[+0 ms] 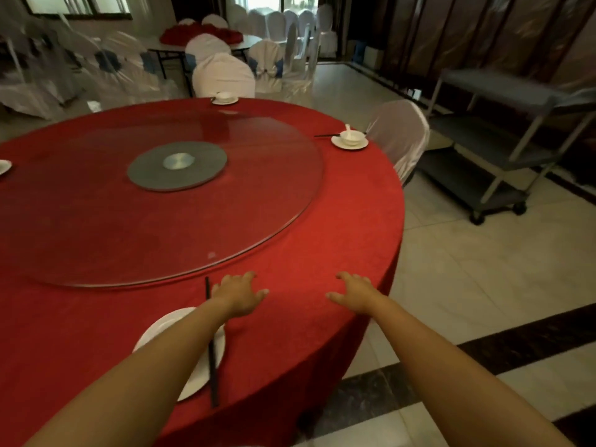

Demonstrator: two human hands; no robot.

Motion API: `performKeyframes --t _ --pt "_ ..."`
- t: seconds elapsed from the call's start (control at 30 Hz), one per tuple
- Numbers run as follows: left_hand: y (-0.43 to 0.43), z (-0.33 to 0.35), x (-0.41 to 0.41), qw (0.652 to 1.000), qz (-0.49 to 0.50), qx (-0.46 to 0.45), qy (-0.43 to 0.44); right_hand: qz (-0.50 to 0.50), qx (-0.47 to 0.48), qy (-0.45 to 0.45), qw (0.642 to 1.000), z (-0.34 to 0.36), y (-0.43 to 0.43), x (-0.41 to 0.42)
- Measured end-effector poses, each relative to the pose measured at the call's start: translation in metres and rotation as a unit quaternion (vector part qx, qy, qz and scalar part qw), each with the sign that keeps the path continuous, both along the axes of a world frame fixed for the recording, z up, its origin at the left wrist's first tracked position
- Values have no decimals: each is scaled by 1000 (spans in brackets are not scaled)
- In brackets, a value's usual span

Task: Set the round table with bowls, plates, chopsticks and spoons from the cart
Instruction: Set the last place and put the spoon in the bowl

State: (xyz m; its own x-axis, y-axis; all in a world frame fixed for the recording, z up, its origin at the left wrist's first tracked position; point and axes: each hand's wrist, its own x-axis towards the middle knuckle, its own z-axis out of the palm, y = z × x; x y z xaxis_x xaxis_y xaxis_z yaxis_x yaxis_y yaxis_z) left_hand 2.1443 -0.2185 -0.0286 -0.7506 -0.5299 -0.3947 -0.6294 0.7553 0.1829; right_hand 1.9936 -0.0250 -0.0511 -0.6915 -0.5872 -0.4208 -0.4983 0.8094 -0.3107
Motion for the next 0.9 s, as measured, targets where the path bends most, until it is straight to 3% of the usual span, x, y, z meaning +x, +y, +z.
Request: performKeyframes --t 0.53,0.9 --pt "102 -15 -152 984 -139 111 -17 -42 -24 -42 998 -3 100 -111" --pt "87 2 -302 979 -17 196 51 12 -55 -39 998 30 87 -286"
